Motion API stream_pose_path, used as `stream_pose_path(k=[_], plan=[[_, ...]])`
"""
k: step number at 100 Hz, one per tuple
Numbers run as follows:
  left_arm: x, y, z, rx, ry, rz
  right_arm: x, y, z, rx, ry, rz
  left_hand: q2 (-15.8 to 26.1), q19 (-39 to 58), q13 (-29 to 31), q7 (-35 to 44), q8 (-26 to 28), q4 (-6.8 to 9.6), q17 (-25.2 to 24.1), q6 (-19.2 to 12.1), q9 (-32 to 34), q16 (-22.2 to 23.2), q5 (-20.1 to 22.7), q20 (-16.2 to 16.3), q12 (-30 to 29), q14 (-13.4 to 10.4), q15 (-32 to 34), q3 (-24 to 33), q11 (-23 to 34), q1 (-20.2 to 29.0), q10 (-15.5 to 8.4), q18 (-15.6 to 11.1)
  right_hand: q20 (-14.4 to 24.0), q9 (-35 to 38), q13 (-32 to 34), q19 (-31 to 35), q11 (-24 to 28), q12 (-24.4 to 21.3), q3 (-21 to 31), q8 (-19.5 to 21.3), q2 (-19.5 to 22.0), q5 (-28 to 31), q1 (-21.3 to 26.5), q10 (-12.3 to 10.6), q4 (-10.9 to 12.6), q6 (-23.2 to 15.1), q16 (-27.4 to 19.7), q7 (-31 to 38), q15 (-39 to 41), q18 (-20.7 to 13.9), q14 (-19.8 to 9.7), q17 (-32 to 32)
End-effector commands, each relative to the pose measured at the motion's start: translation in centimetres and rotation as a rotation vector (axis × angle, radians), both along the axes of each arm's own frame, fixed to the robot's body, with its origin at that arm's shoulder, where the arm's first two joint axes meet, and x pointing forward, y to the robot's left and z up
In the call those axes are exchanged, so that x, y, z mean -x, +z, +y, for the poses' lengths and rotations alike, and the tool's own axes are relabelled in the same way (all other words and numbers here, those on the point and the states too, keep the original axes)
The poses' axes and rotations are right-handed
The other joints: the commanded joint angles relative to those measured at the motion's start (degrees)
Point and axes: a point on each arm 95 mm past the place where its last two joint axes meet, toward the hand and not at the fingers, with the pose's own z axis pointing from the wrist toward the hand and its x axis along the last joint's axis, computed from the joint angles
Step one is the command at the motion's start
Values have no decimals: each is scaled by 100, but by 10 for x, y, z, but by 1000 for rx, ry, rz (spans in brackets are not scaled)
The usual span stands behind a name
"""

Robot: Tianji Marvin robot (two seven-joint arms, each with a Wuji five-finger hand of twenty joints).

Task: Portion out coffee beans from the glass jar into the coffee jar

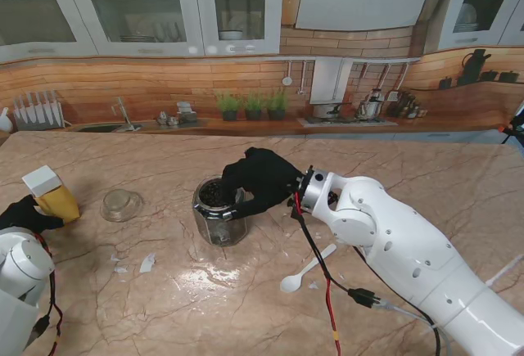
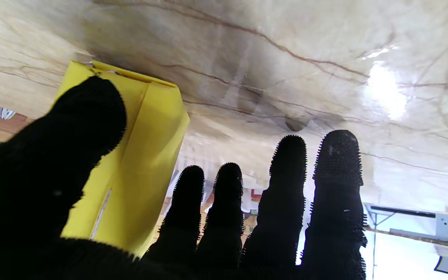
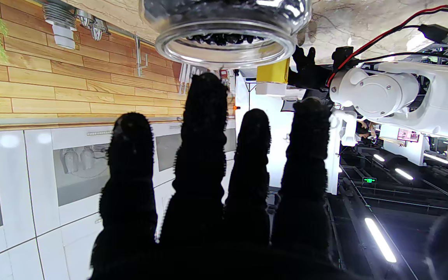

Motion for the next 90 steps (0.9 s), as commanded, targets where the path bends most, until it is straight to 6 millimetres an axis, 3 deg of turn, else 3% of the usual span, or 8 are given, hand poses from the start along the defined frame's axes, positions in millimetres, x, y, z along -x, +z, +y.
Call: stream_pose_path(k=[1,51,71,90], plan=[[2,-1,0,2,-7,6,0,2,3,-4,10,-5,-304,-49,-168,-308,-125,-115,-94,189,-233,25,-185,97,-130,182,-72,132,-51,-240,123,232,43,130,57,-32,160,70,-9,41,-87,44,127,-110,152,-142,-25,152,42,-14,-138,-71],[14,5,8,-31,-20,11,0,1,7,-5,18,-3,-497,-191,-466,-715,-359,-246,-388,255,-512,-12,-377,149,-186,333,-197,262,-139,-386,116,361,50,142,74,-34,170,72,-6,40,-97,58,144,-113,151,-154,-26,178,51,-16,-143,-62],[30,19,9,-64,-45,54,0,1,8,-10,20,-1,-321,-170,-593,-778,-406,-245,-481,383,-502,-16,-267,228,-203,401,-219,53,-147,-476,199,404,51,146,78,-35,171,72,-7,37,-96,58,143,-116,151,-151,-26,182,56,-12,-142,-65],[52,38,-2,-137,-95,101,0,0,10,-10,23,0,-62,33,-375,-339,-171,-168,-308,496,-263,50,-119,347,-119,359,-58,-309,9,-462,236,422,52,144,88,-36,171,71,-7,36,-97,49,144,-119,151,-161,-24,185,65,-18,-136,-64]])
